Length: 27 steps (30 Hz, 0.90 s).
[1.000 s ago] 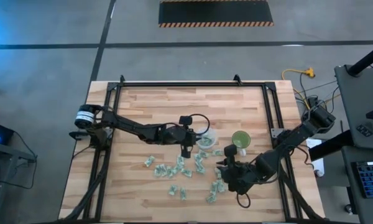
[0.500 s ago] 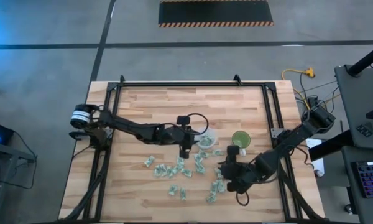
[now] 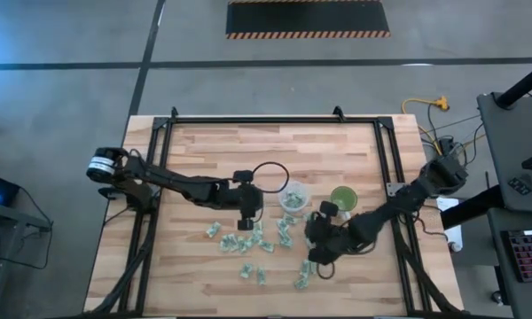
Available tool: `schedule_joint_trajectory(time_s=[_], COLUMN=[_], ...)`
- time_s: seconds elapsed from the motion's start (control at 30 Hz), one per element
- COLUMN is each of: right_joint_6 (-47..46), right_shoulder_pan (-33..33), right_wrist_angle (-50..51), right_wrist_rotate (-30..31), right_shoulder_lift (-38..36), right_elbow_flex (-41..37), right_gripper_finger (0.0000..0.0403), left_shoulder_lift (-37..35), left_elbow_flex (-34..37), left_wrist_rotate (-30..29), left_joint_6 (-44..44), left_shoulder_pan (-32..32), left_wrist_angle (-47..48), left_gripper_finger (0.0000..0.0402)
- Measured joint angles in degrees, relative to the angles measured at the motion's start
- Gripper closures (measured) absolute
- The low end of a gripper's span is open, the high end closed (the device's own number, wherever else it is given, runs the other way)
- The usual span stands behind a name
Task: Pick and place Stevia / Truvia into bins
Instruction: Put the green stevia packet into the transparent container
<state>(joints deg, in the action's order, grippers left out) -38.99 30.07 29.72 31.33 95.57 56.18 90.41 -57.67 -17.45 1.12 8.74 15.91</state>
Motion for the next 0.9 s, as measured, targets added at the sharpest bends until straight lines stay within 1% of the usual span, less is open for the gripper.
schedule_joint_trajectory(time_s=[0.07, 0.13, 0.27, 0.33, 0.47, 0.6, 0.8, 0.9], right_joint_6=[1.3, 2.6, 5.6, 8.0, 11.5, 12.6, 13.7, 14.8], right_shoulder_pan=[-1.6, -2.9, -4.5, -5.0, -6.4, -8.3, -10.8, -11.7], right_wrist_angle=[2.8, 7.2, 12.2, 11.8, 11.7, 11.5, 11.5, 10.8], right_wrist_rotate=[-2.7, -4.7, -6.1, -6.6, -9.5, -10.0, -10.9, -12.7], right_shoulder_lift=[1.0, 1.8, 2.5, 2.6, 2.6, 2.6, 2.7, 2.8], right_elbow_flex=[1.4, 2.7, 4.8, 5.3, 5.8, 5.5, 4.9, 4.4], right_gripper_finger=[0.0319, 0.0310, 0.0292, 0.0283, 0.0270, 0.0262, 0.0264, 0.0266], left_shoulder_lift=[-0.3, -0.3, -0.3, -0.3, -0.3, -0.3, -0.3, -0.3], left_elbow_flex=[0.1, 0.1, 0.2, 0.2, 0.2, 0.2, 0.2, 0.2], left_wrist_rotate=[-0.1, -0.1, -0.3, -0.7, -1.7, -2.0, -2.0, -2.0], left_joint_6=[0.1, 0.1, 0.0, 0.0, 0.0, 0.0, 0.0, 0.0], left_shoulder_pan=[0.8, 1.5, 2.0, 2.0, 2.0, 2.0, 2.0, 2.0], left_wrist_angle=[2.0, 1.6, 1.9, 2.0, 2.2, 2.2, 2.2, 2.2], left_gripper_finger=[0.0246, 0.0246, 0.0246, 0.0246, 0.0246, 0.0246, 0.0246, 0.0246])
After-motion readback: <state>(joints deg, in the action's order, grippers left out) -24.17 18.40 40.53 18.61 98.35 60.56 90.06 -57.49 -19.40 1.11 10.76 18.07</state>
